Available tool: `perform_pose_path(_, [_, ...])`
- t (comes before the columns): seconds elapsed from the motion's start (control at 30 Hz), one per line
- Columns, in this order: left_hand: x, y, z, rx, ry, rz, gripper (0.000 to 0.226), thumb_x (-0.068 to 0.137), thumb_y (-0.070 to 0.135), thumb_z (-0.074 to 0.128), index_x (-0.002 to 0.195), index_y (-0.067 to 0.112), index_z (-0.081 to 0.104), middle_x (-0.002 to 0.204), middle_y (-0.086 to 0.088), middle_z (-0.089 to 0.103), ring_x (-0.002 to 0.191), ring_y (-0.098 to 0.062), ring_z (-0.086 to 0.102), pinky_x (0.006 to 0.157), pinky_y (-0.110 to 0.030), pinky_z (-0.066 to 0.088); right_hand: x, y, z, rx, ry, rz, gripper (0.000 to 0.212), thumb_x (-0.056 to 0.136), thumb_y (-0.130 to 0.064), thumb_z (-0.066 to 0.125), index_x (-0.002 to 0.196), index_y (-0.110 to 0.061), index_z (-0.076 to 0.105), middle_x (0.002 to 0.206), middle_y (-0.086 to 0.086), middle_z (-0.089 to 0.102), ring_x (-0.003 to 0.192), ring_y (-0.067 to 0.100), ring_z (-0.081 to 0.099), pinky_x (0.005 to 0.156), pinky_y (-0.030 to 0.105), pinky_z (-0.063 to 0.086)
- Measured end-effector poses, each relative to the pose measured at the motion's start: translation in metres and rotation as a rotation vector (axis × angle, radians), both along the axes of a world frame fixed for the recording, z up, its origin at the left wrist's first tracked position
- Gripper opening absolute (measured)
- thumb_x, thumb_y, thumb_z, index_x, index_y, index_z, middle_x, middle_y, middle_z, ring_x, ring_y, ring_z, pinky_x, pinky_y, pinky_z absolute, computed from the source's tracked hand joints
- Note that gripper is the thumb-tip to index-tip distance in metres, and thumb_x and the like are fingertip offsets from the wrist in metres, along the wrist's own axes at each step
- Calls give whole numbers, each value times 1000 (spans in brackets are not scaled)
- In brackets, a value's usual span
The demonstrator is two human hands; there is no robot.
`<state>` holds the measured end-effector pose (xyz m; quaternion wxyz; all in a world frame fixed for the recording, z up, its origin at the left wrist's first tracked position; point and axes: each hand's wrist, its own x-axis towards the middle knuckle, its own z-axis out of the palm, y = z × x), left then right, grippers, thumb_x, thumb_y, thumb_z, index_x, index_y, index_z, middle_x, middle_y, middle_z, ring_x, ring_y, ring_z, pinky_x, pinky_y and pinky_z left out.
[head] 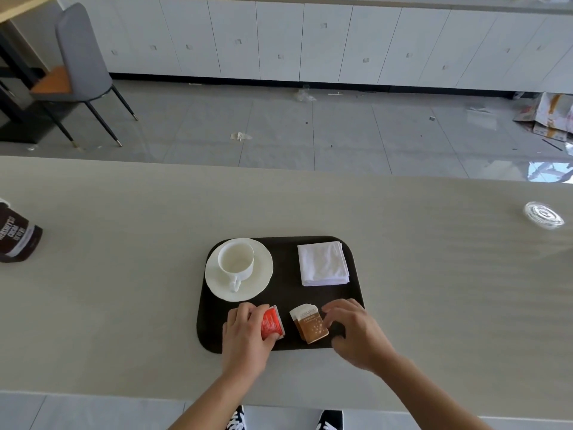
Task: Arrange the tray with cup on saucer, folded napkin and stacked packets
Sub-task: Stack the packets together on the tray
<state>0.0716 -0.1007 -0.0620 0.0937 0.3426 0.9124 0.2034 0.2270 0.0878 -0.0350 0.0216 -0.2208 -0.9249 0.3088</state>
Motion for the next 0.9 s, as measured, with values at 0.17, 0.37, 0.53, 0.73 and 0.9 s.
perform_pose_path(0.17, [1, 0, 2, 7, -4, -1, 63, 62, 41, 87, 118, 27, 62, 103, 5, 55, 97, -19, 51, 78, -34, 47, -24, -9, -7, 57, -62, -27, 46, 90, -26, 64, 134, -32, 52, 134, -18, 51, 120, 9, 46, 93, 22, 47])
perform_pose_path(0.37, [2, 0, 4, 21, -14, -2, 63, 59, 37, 89, 115, 26, 63, 102, 3, 53, 95, -21, 51, 77, -36, 50, -56, -18, -16, 213, -230, 93, 52, 89, -30, 65, 138, -30, 47, 130, -7, 48, 120, 20, 41, 101, 34, 41])
perform_pose_path(0.53, [3, 1, 7, 33, -22, 22, 57, 64, 30, 86, 116, 24, 62, 109, 0, 55, 104, -23, 51, 84, -39, 50, -57, -8, -18, 96, -254, -18, 34, 83, -20, 70, 114, -29, 59, 115, -5, 49, 110, 18, 45, 85, 25, 42])
perform_pose_path(0.73, [0, 2, 11, 78, -77, 59, 45, 70, 17, 83, 111, 20, 64, 105, 0, 57, 102, -22, 51, 87, -37, 49, -52, -4, -16, 16, -230, -67, 31, 86, -25, 71, 114, -30, 60, 110, -7, 54, 106, 14, 50, 80, 21, 45])
perform_pose_path(0.9, [1, 6, 17, 75, -124, 96, 42, 71, 17, 81, 107, 25, 63, 103, 2, 56, 98, -21, 49, 84, -37, 47, -54, -7, -8, -67, -60, -29, 28, 81, -20, 78, 105, -27, 68, 104, -11, 61, 91, 8, 58, 75, 11, 46])
